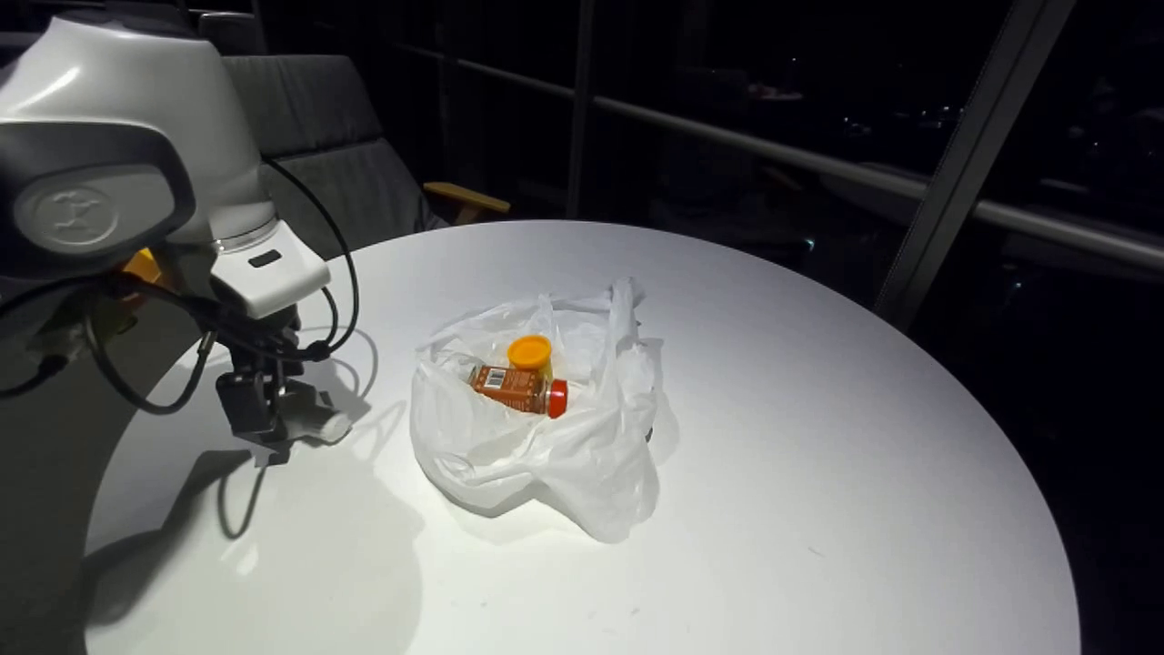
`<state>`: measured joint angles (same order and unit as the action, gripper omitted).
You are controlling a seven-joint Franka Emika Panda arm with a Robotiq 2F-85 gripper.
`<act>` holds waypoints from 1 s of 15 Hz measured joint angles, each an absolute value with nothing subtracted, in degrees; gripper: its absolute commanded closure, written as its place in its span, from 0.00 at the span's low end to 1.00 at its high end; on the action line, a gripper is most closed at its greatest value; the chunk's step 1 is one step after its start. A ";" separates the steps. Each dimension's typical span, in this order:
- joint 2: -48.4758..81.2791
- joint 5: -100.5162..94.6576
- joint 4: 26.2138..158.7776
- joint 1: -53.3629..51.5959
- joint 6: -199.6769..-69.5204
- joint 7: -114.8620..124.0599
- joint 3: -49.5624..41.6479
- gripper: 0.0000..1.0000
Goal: Put the bottles in the white plastic bag
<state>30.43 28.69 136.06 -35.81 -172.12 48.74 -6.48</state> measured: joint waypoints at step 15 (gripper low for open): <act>17.25 -8.87 135.11 -34.95 -158.57 64.51 -16.45 0.64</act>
